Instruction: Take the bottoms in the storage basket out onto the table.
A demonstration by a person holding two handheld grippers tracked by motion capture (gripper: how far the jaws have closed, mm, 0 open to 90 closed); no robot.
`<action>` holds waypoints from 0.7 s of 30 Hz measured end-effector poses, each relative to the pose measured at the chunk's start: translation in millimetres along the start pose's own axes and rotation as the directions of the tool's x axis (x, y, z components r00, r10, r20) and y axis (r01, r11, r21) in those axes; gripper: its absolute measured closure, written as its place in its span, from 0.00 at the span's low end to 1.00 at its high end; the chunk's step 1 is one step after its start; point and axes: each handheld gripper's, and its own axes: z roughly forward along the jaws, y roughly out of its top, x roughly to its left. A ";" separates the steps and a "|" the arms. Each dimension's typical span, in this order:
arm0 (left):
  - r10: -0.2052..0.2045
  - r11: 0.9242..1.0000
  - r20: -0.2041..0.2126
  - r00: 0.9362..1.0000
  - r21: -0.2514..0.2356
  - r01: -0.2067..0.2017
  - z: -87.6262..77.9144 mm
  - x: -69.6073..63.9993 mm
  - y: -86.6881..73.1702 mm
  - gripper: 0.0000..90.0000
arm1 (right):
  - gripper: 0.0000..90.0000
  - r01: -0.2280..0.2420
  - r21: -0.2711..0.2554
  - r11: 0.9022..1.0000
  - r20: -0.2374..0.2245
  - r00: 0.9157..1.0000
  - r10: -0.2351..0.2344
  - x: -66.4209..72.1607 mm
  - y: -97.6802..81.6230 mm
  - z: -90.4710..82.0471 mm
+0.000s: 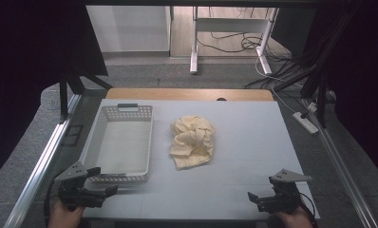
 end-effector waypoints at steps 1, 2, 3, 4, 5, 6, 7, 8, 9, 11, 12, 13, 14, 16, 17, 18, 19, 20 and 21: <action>-0.002 1.000 -0.005 1.000 -0.001 0.002 -1.7 -0.1 -1.3 0.00 | 0.00 0.000 0.001 1.000 0.000 1.000 0.000 0.0 0.0 0.1; -0.004 1.000 -0.007 1.000 -0.002 0.004 -3.2 -0.1 -2.7 0.00 | 0.00 0.000 0.002 1.000 0.000 1.000 0.000 0.0 0.1 0.2; -0.006 1.000 -0.010 1.000 -0.002 0.006 -4.3 0.1 -3.7 0.00 | 0.00 0.000 0.002 1.000 0.000 1.000 0.000 0.0 0.1 0.2; -0.012 1.000 -0.012 1.000 -0.002 0.012 -6.0 0.5 -5.7 0.00 | 0.00 0.000 0.003 1.000 0.001 1.000 0.000 0.1 0.1 0.3; -0.018 1.000 -0.012 1.000 -0.003 0.018 -7.0 0.7 -6.9 0.00 | 0.00 0.000 0.003 1.000 0.002 1.000 0.000 0.1 0.1 0.3; -0.020 1.000 -0.013 1.000 -0.003 0.020 -8.5 1.3 -8.8 0.00 | 0.00 -0.001 0.004 1.000 0.002 1.000 0.001 0.1 0.1 0.4; -0.025 1.000 -0.016 1.000 -0.004 0.025 -9.4 1.4 -10.1 0.00 | 0.00 -0.002 0.004 1.000 0.002 1.000 0.002 0.1 0.2 0.5; -0.029 1.000 -0.018 0.999 -0.001 0.029 -10.8 1.9 -12.2 0.00 | 0.00 -0.003 0.004 1.000 0.002 1.000 0.003 0.0 0.2 0.7; -0.028 1.000 -0.018 0.999 0.001 0.028 -11.6 2.3 -13.5 0.00 | 0.00 -0.003 0.005 1.000 0.002 1.000 0.003 0.0 0.2 0.8; -0.032 0.999 -0.025 0.999 0.006 0.032 -14.1 2.8 -17.1 0.00 | 0.00 -0.001 0.006 1.000 0.003 1.000 0.001 0.0 0.2 0.9; -0.032 0.999 -0.032 0.999 0.007 0.032 -15.7 3.4 -19.5 0.00 | 0.00 0.001 0.007 1.000 0.003 1.000 -0.001 0.0 0.2 0.8; -0.035 0.999 -0.035 0.999 0.006 0.036 -16.7 4.2 -21.5 0.00 | 0.00 0.001 0.007 1.000 0.004 1.000 -0.001 0.0 0.2 0.8; -0.041 0.999 -0.038 0.998 0.007 0.041 -17.7 5.2 -23.6 0.00 | 0.00 0.000 0.007 1.000 0.004 1.000 0.000 0.1 0.3 0.8; -0.053 0.999 -0.045 0.998 0.006 0.053 -19.0 7.6 -27.2 0.00 | 0.00 0.000 0.006 1.000 0.005 1.000 0.000 0.1 0.2 0.7; -0.055 0.998 -0.046 0.997 0.005 0.056 -19.5 8.7 -28.3 0.00 | 0.00 -0.001 0.006 1.000 0.006 1.000 0.001 0.2 0.2 0.6; -0.061 0.998 -0.050 0.997 0.005 0.061 -20.4 9.9 -30.0 0.00 | 0.00 -0.001 0.005 1.000 0.006 1.000 0.001 0.2 0.2 0.6; -0.064 0.998 -0.053 0.996 0.004 0.065 -20.9 10.4 -30.9 0.00 | 0.00 0.000 0.004 1.000 0.006 1.000 0.000 0.2 0.1 0.6; -0.069 0.998 -0.058 0.996 0.002 0.069 -21.6 11.1 -32.3 0.00 | 0.00 0.000 0.004 1.000 0.007 1.000 0.000 0.2 0.1 0.5; -0.067 0.998 -0.058 0.996 0.005 0.067 -21.9 11.8 -33.1 0.00 | 0.00 0.000 0.004 1.000 0.006 1.000 0.000 0.2 0.1 0.6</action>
